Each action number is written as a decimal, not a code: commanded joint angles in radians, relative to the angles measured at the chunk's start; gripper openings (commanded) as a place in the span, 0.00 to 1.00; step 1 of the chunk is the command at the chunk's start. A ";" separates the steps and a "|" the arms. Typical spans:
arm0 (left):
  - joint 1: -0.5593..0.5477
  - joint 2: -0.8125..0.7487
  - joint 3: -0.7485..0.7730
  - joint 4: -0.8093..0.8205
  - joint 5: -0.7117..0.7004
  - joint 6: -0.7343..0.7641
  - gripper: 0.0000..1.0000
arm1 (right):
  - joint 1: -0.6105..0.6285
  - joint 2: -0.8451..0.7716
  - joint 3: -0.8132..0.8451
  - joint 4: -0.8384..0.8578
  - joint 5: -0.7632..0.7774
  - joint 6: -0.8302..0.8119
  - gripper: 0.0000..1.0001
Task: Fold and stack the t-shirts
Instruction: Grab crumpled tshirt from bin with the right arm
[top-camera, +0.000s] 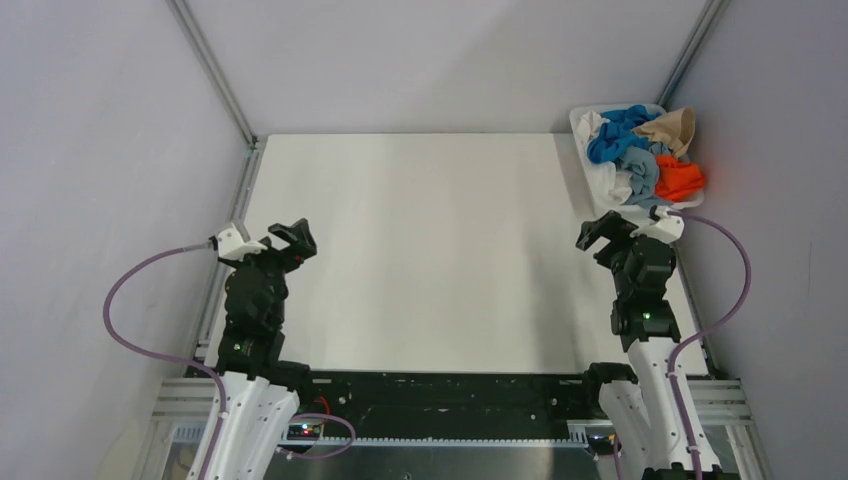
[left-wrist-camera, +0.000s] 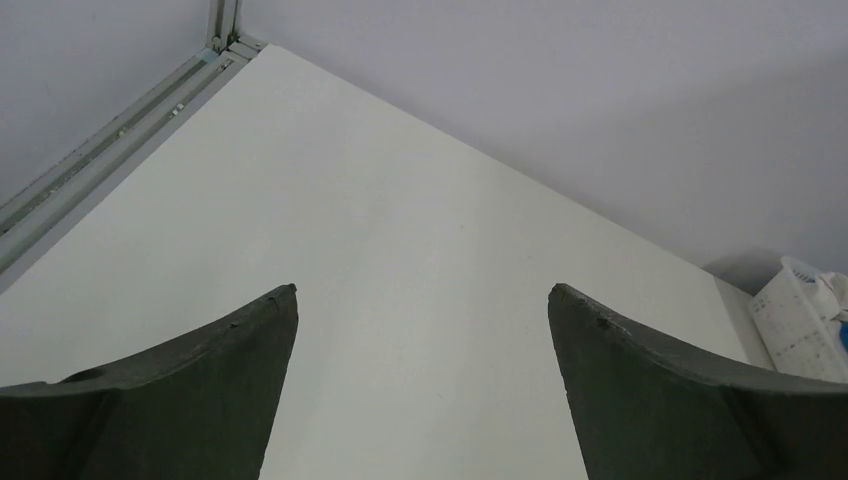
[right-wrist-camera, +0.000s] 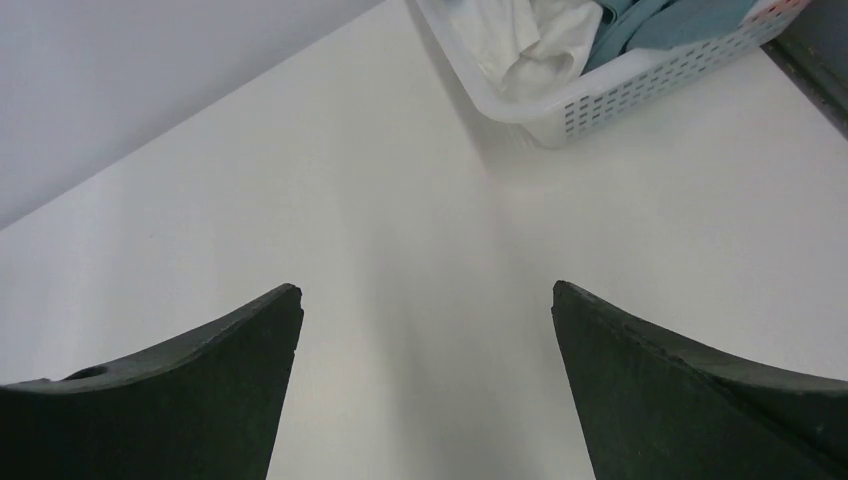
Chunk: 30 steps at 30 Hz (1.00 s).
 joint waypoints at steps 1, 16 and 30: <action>0.006 0.005 0.013 0.012 0.013 0.013 0.98 | -0.003 0.013 0.065 -0.007 -0.021 0.032 1.00; 0.005 0.050 0.048 -0.026 0.039 0.013 0.98 | -0.127 0.519 0.649 -0.149 -0.005 -0.136 1.00; 0.005 0.121 0.068 -0.035 0.047 0.010 0.98 | -0.180 1.235 1.419 -0.474 -0.107 -0.330 0.96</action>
